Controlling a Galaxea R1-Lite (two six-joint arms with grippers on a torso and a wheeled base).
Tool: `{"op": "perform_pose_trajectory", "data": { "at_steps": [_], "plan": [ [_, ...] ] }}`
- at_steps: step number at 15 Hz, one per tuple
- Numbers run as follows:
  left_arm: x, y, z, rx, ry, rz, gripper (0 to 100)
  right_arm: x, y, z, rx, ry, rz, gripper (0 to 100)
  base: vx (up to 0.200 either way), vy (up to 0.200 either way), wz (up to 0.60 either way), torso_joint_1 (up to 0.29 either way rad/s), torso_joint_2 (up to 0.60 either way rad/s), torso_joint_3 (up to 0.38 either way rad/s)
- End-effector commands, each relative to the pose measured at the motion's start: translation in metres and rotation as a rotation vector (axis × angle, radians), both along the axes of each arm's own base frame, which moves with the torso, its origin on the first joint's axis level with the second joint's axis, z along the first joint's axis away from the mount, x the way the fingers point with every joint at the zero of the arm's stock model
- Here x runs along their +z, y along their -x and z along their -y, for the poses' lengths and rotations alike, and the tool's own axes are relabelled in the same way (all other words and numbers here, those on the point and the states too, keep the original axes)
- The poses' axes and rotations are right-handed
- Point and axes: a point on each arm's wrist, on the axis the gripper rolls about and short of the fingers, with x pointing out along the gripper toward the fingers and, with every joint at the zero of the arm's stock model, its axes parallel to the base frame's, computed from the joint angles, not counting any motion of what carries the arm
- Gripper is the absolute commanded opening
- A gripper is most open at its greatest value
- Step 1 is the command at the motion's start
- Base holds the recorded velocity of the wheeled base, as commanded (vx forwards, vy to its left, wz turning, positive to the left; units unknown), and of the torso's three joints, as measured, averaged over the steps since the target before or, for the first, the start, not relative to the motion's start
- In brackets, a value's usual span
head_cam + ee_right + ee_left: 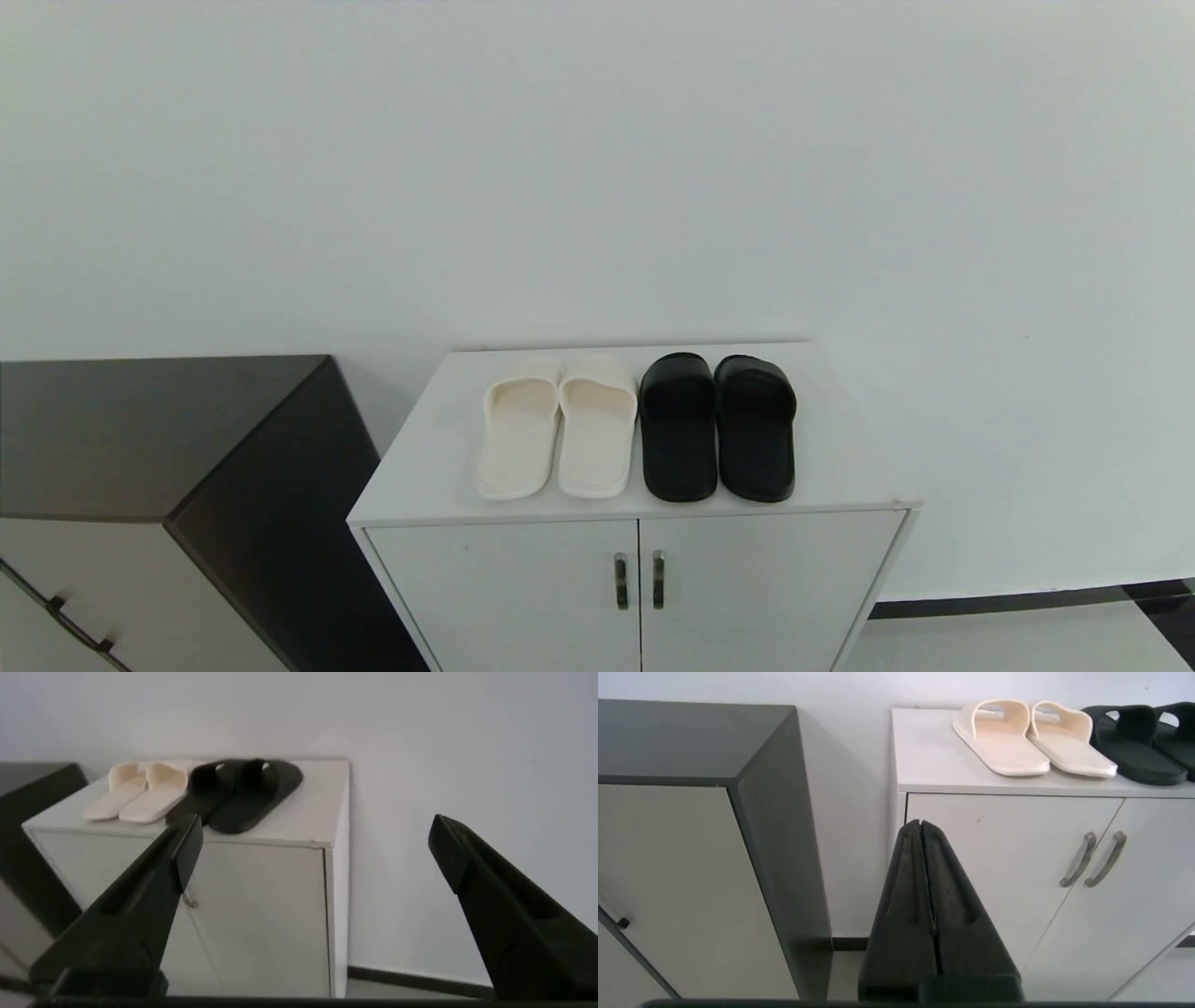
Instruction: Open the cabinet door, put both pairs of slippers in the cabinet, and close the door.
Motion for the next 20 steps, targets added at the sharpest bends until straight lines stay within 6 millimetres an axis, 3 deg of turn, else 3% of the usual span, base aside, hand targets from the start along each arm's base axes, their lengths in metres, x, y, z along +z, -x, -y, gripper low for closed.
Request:
{"op": "perform_pose_trajectory", "data": {
  "at_steps": [1, 3, 4, 6, 9, 14, 20],
  "plan": [
    [0.000, 0.000, 0.000, 0.000, 0.002, 0.000, 0, 0.006, -0.080, -0.014, 0.157, 0.061, -0.332, 100, 0.000, 0.000, 0.00, 0.000, 0.00, 0.000],
    [0.000, 0.000, 0.000, 0.000, 0.000, 0.000, 0, 0.011, -0.125, -0.037, 0.193, 0.057, -0.310, 100, 0.000, 0.000, 0.00, 0.000, 0.00, 0.000],
    [0.000, 0.000, 0.000, 0.000, 0.000, 0.000, 0, 0.014, -0.138, -0.060, 0.170, 0.010, -0.288, 100, 0.000, 0.000, 0.00, 0.000, 0.00, 0.000],
    [0.000, 0.000, 0.000, 0.000, 0.002, 0.000, 0, 0.023, -0.147, -0.101, 0.119, -0.005, -0.281, 100, 0.000, 0.000, 0.00, 0.000, 0.00, 0.000],
    [0.000, 0.000, 0.000, 0.000, -0.001, 0.000, 0, 0.034, -0.162, -0.127, 0.115, 0.020, -0.291, 100, 0.000, 0.000, 0.00, 0.000, 0.00, 0.000],
    [0.000, 0.000, 0.000, -0.019, -0.007, -0.001, 0, 0.020, -0.209, -0.184, -0.017, 0.030, -0.297, 100, 0.000, 0.000, 0.00, 0.000, 0.00, 0.000],
    [0.000, 0.000, 0.000, -0.021, -0.007, -0.001, 0, -0.005, -0.254, -0.230, -0.068, 0.053, -0.299, 100, 0.000, 0.000, 0.00, 0.000, 0.00, 0.000]
  ]
}}
